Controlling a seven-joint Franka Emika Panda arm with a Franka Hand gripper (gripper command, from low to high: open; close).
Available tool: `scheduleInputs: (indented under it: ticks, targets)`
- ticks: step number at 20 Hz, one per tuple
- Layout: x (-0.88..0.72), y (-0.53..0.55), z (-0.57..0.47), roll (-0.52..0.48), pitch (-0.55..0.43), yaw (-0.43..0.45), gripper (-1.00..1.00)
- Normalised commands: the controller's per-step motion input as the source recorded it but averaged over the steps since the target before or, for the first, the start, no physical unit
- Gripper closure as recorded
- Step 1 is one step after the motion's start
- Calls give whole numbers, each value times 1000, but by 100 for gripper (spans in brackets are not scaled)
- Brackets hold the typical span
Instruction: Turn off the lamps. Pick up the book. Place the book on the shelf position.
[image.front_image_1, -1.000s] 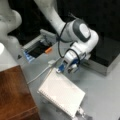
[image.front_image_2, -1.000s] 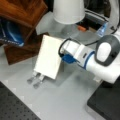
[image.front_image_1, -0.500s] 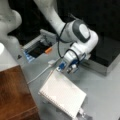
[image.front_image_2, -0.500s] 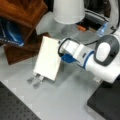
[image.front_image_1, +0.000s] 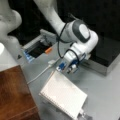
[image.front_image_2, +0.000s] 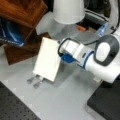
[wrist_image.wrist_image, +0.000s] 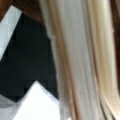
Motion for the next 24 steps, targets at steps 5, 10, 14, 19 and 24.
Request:
scheduleInputs:
  ticks: [5,10,14,19,24]
  targets:
    - [15,-62,-143,-196,-76,111,100]
    - [74,-97,-227,-184,-141,119,100]
    - [122,-71,-275,-202,-177,119,100]
    - [84,-23,-286,-209,-166,98,100]
    - [35,2,-295,-184,-135,57,100]
